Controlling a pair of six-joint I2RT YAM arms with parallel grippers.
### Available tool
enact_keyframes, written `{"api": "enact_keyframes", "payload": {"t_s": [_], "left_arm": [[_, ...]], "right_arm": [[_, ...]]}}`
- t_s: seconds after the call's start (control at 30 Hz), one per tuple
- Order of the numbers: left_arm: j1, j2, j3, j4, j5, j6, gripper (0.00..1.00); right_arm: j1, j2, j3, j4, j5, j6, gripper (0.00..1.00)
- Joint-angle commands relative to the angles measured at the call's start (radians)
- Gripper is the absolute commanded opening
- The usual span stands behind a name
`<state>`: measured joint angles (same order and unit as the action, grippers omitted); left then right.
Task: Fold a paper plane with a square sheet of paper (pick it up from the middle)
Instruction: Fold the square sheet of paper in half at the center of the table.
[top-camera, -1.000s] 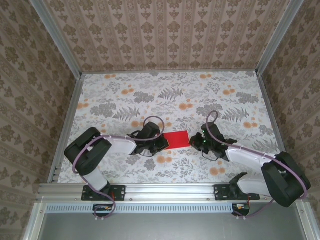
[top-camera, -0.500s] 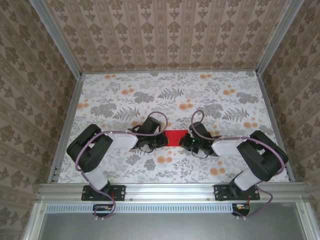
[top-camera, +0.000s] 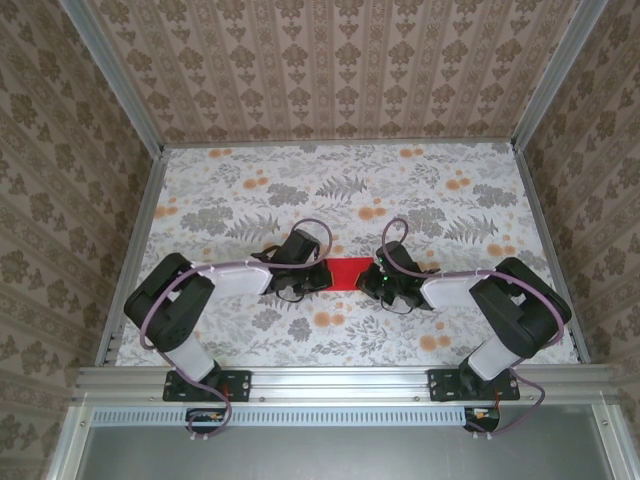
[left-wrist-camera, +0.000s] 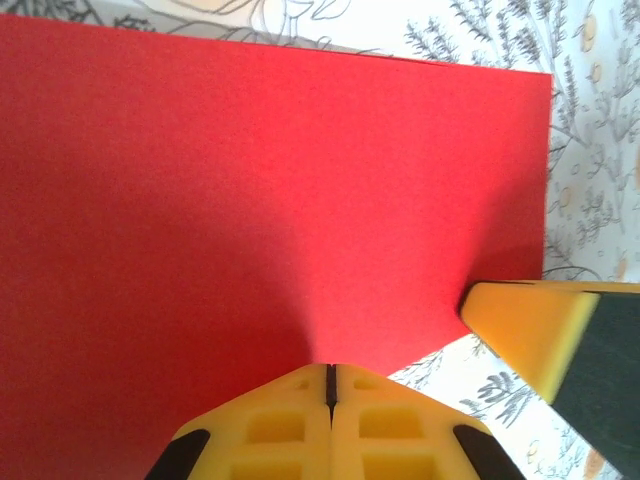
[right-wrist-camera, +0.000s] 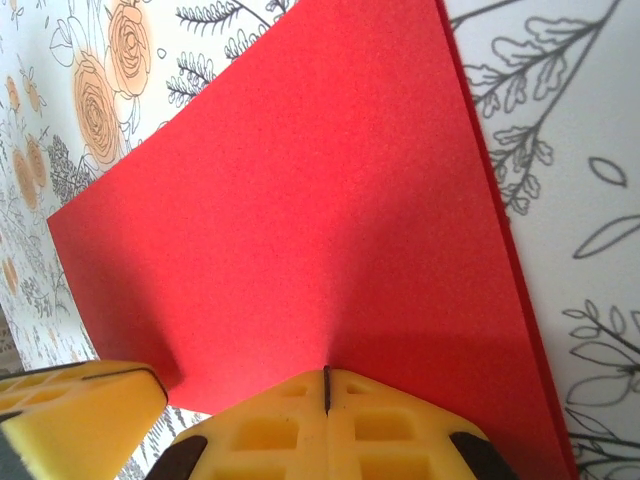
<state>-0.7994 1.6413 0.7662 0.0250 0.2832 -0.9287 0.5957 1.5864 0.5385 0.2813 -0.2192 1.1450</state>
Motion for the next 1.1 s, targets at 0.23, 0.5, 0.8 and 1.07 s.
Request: {"api": "enact_keyframes", "payload": {"t_s": [0.23, 0.5, 0.8, 1.07], "left_arm": [[-0.038, 0.069, -0.102, 0.215, -0.105, -0.22, 0.0], [0.004, 0.056, -0.196, 0.184, -0.152, -0.291, 0.0], [0.074, -0.03, -0.284, 0.108, -0.2, -0.29, 0.0], [0.151, -0.079, -0.372, 0.047, -0.243, -0.261, 0.0]], "right_arm": [[-0.004, 0.055, -0.016, -0.174, 0.058, 0.019, 0.0], [-0.006, 0.056, -0.009, -0.259, 0.101, 0.021, 0.0], [-0.025, 0.062, -0.015, -0.339, 0.153, 0.018, 0.0], [-0.031, 0.057, -0.01, -0.349, 0.151, 0.009, 0.0]]}}
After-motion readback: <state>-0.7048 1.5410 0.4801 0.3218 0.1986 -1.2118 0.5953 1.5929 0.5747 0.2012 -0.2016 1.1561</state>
